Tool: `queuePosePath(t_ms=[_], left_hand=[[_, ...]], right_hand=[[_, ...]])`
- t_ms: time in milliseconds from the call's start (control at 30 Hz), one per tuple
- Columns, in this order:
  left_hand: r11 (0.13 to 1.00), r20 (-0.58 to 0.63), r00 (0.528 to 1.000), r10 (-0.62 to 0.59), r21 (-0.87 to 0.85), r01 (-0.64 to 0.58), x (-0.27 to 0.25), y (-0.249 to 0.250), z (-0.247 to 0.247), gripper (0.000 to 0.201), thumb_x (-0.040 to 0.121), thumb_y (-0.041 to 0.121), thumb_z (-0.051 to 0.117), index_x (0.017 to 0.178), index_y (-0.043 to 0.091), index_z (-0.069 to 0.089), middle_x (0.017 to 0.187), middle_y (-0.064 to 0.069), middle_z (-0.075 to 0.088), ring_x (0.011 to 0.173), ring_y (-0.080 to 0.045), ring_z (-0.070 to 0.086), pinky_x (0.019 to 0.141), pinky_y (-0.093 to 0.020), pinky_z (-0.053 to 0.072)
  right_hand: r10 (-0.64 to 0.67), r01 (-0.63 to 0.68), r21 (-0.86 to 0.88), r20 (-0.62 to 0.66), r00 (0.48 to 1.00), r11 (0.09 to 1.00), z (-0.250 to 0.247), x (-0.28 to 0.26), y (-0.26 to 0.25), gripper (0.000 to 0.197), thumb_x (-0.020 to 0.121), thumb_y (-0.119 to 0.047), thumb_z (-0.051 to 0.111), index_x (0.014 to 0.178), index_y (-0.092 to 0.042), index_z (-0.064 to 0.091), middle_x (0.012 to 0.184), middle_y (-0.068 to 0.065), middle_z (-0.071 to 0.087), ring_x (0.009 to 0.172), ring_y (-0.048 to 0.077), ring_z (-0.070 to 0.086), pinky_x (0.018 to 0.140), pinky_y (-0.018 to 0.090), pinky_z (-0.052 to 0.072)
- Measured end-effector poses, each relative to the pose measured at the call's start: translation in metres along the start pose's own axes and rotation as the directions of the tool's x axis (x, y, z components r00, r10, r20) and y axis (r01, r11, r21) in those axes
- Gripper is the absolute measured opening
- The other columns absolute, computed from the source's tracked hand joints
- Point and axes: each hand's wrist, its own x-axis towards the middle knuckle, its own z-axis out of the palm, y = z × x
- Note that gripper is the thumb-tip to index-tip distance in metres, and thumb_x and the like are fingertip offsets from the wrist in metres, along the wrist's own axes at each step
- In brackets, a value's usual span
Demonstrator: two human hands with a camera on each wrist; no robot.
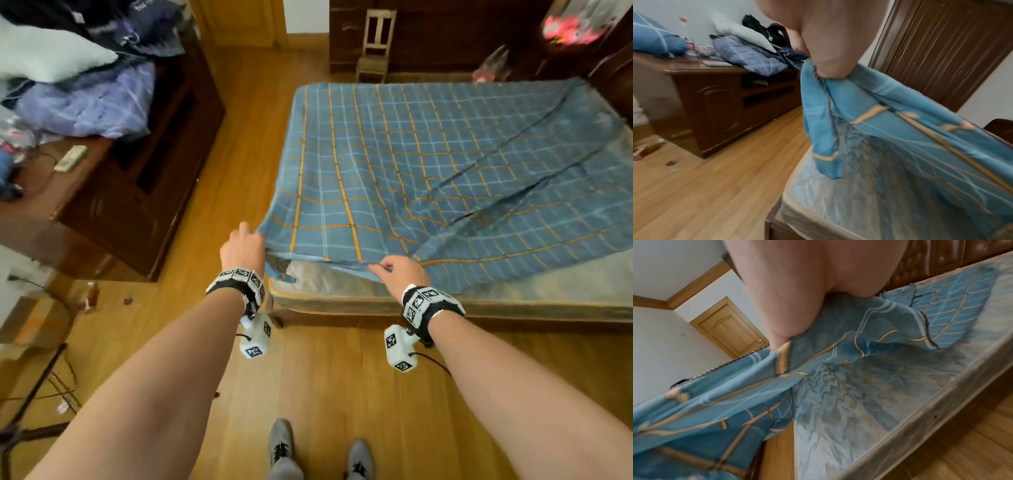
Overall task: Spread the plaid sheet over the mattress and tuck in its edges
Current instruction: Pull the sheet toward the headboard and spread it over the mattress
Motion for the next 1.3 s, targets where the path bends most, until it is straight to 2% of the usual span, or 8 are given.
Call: queuePosePath(t_ms=[233,333,467,667,800,967,1067,1300], left_hand=[[0.997,0.227,0.973,-0.048,0.062,0.035,-0.032,-0.043,0.026,0.023,0.087,0.004,0.051,0.103,0.010,0.066,0.085,-0.004,0.069,0.079,-0.028,0.067,0.059,-0.030,0.044],[0.996,0.416,0.909,0.033,0.063,-0.065,-0.045,-0.065,0.057,0.023,0.089,0.007,0.050,0.102,0.015,0.068,0.095,-0.005,0.071,0.088,-0.028,0.067,0.064,-0.032,0.048],[0.987,0.575,0.810,0.120,0.022,-0.162,-0.057,-0.093,0.103,0.027,0.091,0.008,0.051,0.112,0.019,0.065,0.097,-0.004,0.069,0.087,-0.027,0.065,0.069,-0.032,0.052],[0.986,0.650,0.743,0.159,-0.066,-0.153,-0.092,-0.123,0.175,0.042,0.085,0.046,0.066,0.122,0.028,0.061,0.124,-0.004,0.057,0.106,-0.030,0.063,0.085,-0.039,0.054],[0.982,0.718,0.676,0.165,-0.059,-0.178,-0.114,-0.139,0.207,0.041,0.094,0.026,0.056,0.135,0.026,0.053,0.139,-0.007,0.047,0.120,-0.031,0.056,0.098,-0.037,0.045],[0.982,0.834,0.531,0.149,-0.059,-0.182,-0.114,-0.122,0.196,0.058,0.090,0.014,0.060,0.144,0.018,0.041,0.147,-0.010,0.040,0.134,-0.029,0.043,0.107,-0.038,0.039],[0.981,0.806,0.564,0.179,-0.106,-0.160,-0.103,-0.091,0.164,0.066,0.086,0.014,0.066,0.145,0.017,0.040,0.147,-0.008,0.042,0.133,-0.027,0.046,0.103,-0.036,0.043],[0.927,0.560,0.740,0.374,-0.241,-0.287,-0.063,0.049,0.042,0.049,0.091,0.029,0.059,0.138,0.024,0.049,0.143,-0.008,0.047,0.129,-0.028,0.050,0.105,-0.038,0.042]], right_hand=[[0.000,0.010,-0.055,0.172,0.985,0.998,0.031,-0.031,-0.011,0.043,0.087,-0.056,0.058,0.074,-0.016,0.067,0.073,0.004,0.068,0.074,0.025,0.064,0.063,0.032,0.048],[0.020,-0.008,-0.047,0.270,0.963,0.999,0.062,-0.040,-0.012,0.028,0.088,-0.045,0.063,0.074,-0.021,0.069,0.073,0.002,0.067,0.075,0.023,0.062,0.059,0.027,0.042],[0.082,-0.051,-0.102,0.331,0.940,0.993,0.122,-0.055,-0.013,0.025,0.087,-0.042,0.066,0.082,-0.019,0.073,0.082,0.003,0.071,0.080,0.024,0.065,0.072,0.031,0.051],[0.205,-0.112,-0.233,0.425,0.882,0.966,0.194,-0.088,0.000,0.023,0.088,-0.043,0.065,0.075,-0.024,0.068,0.072,-0.001,0.064,0.075,0.021,0.062,0.064,0.024,0.041],[0.255,-0.130,-0.277,0.484,0.837,0.952,0.220,-0.107,0.005,0.025,0.086,-0.046,0.066,0.070,-0.027,0.065,0.075,-0.003,0.067,0.075,0.019,0.063,0.064,0.025,0.043],[0.271,-0.169,-0.228,0.558,0.784,0.959,0.223,-0.111,0.006,0.024,0.081,-0.031,0.074,0.102,-0.020,0.072,0.104,-0.001,0.070,0.101,0.019,0.065,0.084,0.025,0.049],[0.263,-0.197,-0.177,0.575,0.775,0.964,0.198,-0.108,0.009,0.043,0.080,-0.034,0.073,0.119,-0.020,0.066,0.124,-0.003,0.065,0.114,0.018,0.060,0.101,0.029,0.046],[0.198,-0.226,0.027,0.388,0.900,0.974,0.047,-0.082,0.052,0.033,0.081,-0.032,0.073,0.112,-0.023,0.070,0.118,-0.004,0.068,0.112,0.017,0.062,0.102,0.030,0.045]])
